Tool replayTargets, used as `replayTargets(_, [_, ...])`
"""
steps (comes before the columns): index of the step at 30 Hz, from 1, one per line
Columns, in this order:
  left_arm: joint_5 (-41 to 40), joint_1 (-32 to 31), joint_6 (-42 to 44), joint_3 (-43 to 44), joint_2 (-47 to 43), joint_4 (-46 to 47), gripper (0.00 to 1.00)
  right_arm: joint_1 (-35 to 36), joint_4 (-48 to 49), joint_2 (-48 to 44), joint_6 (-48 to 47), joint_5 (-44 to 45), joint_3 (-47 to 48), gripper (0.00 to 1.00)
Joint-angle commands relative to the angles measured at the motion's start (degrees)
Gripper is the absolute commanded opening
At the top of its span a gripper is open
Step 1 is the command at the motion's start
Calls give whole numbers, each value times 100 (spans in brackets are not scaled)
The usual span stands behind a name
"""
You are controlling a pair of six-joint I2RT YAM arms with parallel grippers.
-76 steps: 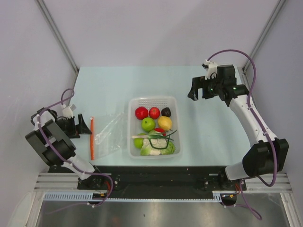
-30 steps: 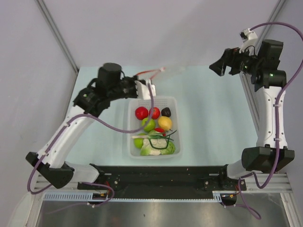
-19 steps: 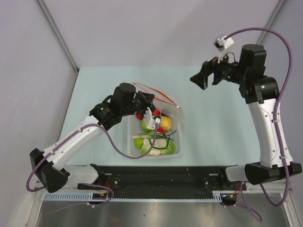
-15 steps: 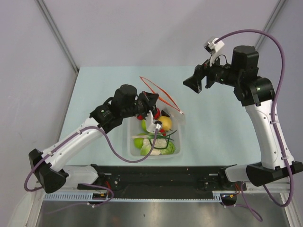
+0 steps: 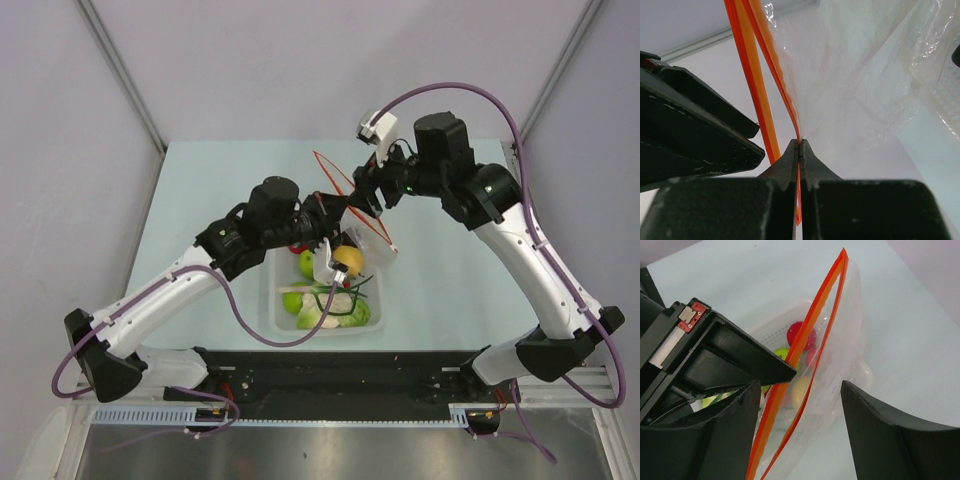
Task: Place the food in the zip-top bag and seal the zipper
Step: Open the zipper of the food storage bag.
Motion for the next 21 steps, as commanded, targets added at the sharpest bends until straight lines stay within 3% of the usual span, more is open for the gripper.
replayTargets(1, [103, -77, 242, 164, -72, -23, 0, 73, 88, 5, -217, 820, 26, 64])
replayTargets(3, [95, -77, 225, 155, -116, -41, 0, 55, 53, 14, -244, 996, -9, 59])
replayTargets(7, [86, -69, 94, 111, -178, 2, 0, 20, -175, -12, -384, 1163, -141, 30])
replayTargets(8, [112, -77, 49, 120, -195, 12, 0, -32, -263, -30, -402, 1146, -167, 27])
replayTargets(11, [103, -68, -196, 94, -248, 64, 0, -225, -475, -135, -490, 1111, -273, 3])
replayTargets(17, [156, 37, -513, -301, -406, 635, 0, -1174, -467, -451, -473, 1058, -387, 0])
replayTargets(21, [410, 177, -785, -495, -354, 557, 0, -2490, -221, -732, -157, 814, -536, 0])
